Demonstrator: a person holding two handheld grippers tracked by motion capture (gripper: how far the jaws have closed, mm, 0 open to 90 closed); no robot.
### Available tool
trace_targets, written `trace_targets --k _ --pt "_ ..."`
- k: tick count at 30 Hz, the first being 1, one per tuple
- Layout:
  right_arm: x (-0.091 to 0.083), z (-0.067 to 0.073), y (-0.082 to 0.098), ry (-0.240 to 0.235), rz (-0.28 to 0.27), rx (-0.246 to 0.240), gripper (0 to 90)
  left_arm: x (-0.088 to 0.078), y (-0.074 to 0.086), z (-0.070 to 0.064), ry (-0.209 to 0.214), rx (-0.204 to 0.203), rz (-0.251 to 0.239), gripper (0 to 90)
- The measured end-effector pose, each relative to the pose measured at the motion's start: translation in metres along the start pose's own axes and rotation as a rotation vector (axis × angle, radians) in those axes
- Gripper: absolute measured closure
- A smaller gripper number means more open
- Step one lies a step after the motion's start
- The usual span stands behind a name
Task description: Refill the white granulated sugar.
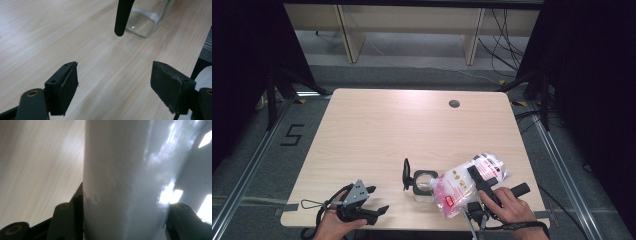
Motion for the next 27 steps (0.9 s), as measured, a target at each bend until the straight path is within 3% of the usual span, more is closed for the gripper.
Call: trace_targets --k 1,3,4,8,10,11,13,23,24,27 --pt "0.0000 0.0006 0.0011 -0.020 0.013 -0.012 48.0 -0.0002 0.0000 -0.0002 0.000 0.000 0.001 21.7" --pt "0.0006 0.0033 0.0021 -0.021 0.023 0.019 48.3 -0.0007 -0.0003 -0.0005 -0.002 0.001 0.002 21.7" --pt "0.0007 0.0032 0.0019 -0.021 0.023 0.016 48.4 -0.0007 -0.0005 -0.0021 0.001 -0.019 0.001 21.7" --pt "0.0019 0.0036 0.0006 0.004 0.003 0.035 48.9 -0.0006 -0.0003 -0.0021 0.003 -0.015 0.002 21.7" --pt "0.0004 0.0009 0.0007 0.007 0.015 0.005 49.0 -0.0003 0.0000 -0.0014 -0.002 -0.012 0.002 21.7" --pt "0.0008 0.0007 0.0002 0.015 0.005 0.013 49.1 -0.0002 0.0001 -0.0012 -0.003 -0.011 0.004 21.7" --pt "0.0017 -0.0030 -0.0019 0.016 -0.010 -0.024 49.3 -0.0001 0.0000 -0.0012 -0.003 -0.010 0.004 21.7" --pt "0.0021 -0.0047 -0.0015 0.014 0.001 -0.044 49.7 0.0002 0.0005 -0.0011 -0.003 -0.010 0.006 21.7" --pt "0.0016 -0.0022 -0.0002 0.008 0.014 -0.019 49.8 0.0003 0.0003 -0.0014 -0.002 -0.013 0.005 21.7" --pt "0.0023 -0.0027 -0.0009 0.017 0.018 -0.026 50.1 0.0004 0.0006 -0.0015 0.000 -0.012 0.007 21.7"
Point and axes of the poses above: each handheld gripper's, and its own axes: x roughly forward along the jaws, y roughly out of its underside, z roughly to its left, the point moved 10 cm from there along x, roughly forward along the jaws, and after that the axes turned 5 degrees about -y, right-handed, at the moved point
